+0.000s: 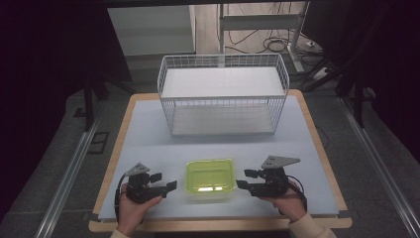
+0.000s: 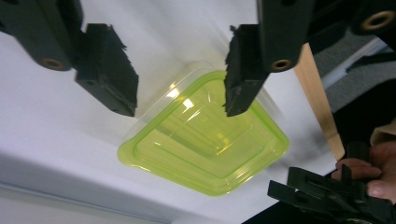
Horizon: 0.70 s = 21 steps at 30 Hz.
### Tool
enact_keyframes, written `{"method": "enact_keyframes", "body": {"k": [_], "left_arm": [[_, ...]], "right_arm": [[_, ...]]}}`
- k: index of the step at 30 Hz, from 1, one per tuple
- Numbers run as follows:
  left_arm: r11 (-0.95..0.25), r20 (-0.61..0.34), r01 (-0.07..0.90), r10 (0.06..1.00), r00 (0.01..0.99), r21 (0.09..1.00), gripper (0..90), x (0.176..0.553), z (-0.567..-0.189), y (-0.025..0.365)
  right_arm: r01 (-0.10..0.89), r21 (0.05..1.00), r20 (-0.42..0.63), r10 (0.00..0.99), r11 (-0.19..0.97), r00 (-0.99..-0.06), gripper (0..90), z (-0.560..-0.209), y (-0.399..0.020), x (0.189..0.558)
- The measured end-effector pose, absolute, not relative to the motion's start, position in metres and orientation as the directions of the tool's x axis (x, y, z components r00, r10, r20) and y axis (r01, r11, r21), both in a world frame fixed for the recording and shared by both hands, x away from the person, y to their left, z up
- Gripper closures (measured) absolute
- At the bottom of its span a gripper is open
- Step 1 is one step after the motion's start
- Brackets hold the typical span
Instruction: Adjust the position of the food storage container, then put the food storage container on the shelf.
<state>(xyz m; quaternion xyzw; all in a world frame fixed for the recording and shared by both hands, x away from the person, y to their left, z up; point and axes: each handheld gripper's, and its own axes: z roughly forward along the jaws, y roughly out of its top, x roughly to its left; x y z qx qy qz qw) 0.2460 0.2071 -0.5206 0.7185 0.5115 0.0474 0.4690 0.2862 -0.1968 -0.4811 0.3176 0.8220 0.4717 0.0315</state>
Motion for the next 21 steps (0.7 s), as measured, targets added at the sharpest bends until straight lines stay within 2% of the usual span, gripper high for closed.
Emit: {"method": "enact_keyframes", "body": {"k": [6,21], "left_arm": [[0.006,-0.491,0.707,0.724,0.485,0.708,22.6,0.242,-0.504,0.211],[0.035,-0.567,0.748,0.676,0.471,0.662,24.2,0.252,-0.495,0.198]], "right_arm": [[0.519,0.796,0.284,0.565,0.312,-0.775,36.0,-0.478,-0.199,0.288],[0.579,0.759,0.351,0.563,0.297,-0.748,35.0,-0.48,-0.197,0.294]]}}
